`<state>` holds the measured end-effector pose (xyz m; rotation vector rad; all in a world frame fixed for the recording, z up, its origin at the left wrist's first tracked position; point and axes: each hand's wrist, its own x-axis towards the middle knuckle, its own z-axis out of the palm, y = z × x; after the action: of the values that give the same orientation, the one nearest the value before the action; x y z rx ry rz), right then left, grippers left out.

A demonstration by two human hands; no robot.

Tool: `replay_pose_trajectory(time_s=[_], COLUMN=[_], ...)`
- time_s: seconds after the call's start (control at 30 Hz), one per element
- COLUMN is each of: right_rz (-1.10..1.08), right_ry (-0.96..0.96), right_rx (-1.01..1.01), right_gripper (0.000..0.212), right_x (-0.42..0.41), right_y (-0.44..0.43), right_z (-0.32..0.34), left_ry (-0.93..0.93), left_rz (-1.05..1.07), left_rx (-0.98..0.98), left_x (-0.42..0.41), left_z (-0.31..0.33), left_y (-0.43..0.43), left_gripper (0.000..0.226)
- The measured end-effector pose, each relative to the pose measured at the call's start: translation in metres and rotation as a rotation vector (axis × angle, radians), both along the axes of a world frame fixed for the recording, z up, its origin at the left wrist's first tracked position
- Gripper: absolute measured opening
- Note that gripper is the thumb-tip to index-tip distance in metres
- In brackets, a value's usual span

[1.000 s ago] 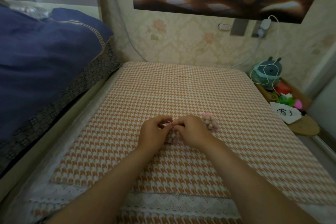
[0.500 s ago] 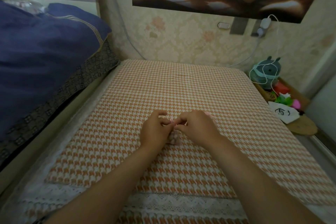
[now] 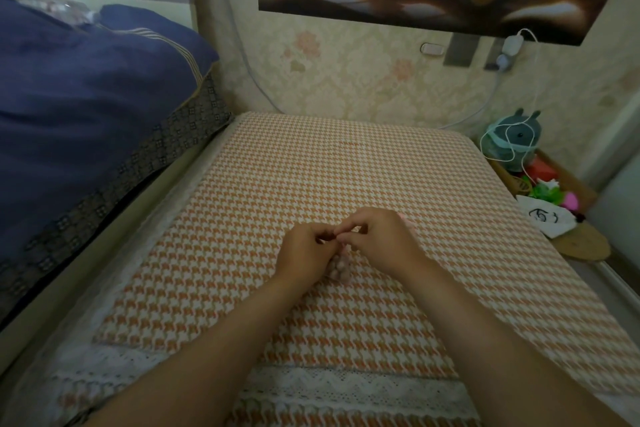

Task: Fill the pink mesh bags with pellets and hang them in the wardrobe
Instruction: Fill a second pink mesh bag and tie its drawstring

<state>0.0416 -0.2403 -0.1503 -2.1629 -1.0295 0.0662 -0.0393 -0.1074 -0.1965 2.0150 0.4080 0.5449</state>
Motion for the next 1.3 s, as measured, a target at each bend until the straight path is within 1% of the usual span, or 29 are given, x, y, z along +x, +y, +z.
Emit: replay_pose_trajectory(time_s=[0.17, 0.33, 0.47, 0.63, 0.7, 0.73, 0.8, 0.87, 0.97, 1.07, 1.13, 1.23, 1.3], right_rz=[-0.081, -0.126, -0.187, -0.21, -0.228, -0.245, -0.278, -0.309, -0.339, -0.335, -0.309, -0.291, -0.278], right_ry=[0.115, 0.339, 0.437, 0.563, 0.557, 0.513, 0.397, 0.395, 0.563, 0.827, 0.959, 1.066, 1.132], right_rx=[0.066, 0.195, 0.215, 0.218, 0.228, 0.226, 0.212, 0.211, 0.187, 0.175, 0.158, 0.128, 0.115], right_gripper=[0.009, 0.007, 0.007, 0.014, 0.017, 0.018, 0.014, 0.01, 0.014, 0.018, 0.018, 0.022, 0.02], right_x=[-0.002, -0.005, -0.007, -0.011, -0.013, -0.013, -0.011, -0.011, -0.012, -0.016, -0.015, -0.013, -0.011], right_y=[0.006, 0.008, 0.013, 0.016, 0.016, 0.015, 0.015, 0.015, 0.016, 0.016, 0.013, 0.009, 0.007], right_z=[-0.005, -0.009, -0.01, -0.014, -0.012, -0.011, -0.011, -0.01, -0.008, -0.002, 0.002, 0.005, 0.004], left_ry=[-0.011, -0.028, -0.033, -0.061, -0.053, -0.048, -0.041, -0.028, -0.011, -0.046, -0.061, -0.101, -0.119], left_rz=[0.054, 0.083, 0.121, 0.162, 0.173, 0.171, 0.168, 0.181, 0.202, 0.162, 0.137, 0.103, 0.086], left_rx=[-0.004, -0.007, -0.014, -0.029, -0.037, -0.039, -0.024, 0.032, 0.24, 0.287, 0.349, 0.447, 0.458], left_x=[0.0, -0.003, -0.004, -0.006, -0.005, -0.005, -0.004, -0.006, -0.01, -0.012, -0.012, -0.012, -0.012], left_z=[-0.002, -0.003, -0.004, -0.007, -0.008, -0.008, -0.008, -0.007, -0.006, -0.008, -0.009, -0.012, -0.014], left_y=[-0.002, -0.005, -0.007, -0.01, -0.011, -0.012, -0.013, -0.014, -0.017, -0.017, -0.016, -0.014, -0.014], left_gripper=[0.012, 0.011, 0.009, 0.007, 0.006, 0.005, 0.006, 0.007, 0.009, 0.019, 0.021, 0.016, 0.016])
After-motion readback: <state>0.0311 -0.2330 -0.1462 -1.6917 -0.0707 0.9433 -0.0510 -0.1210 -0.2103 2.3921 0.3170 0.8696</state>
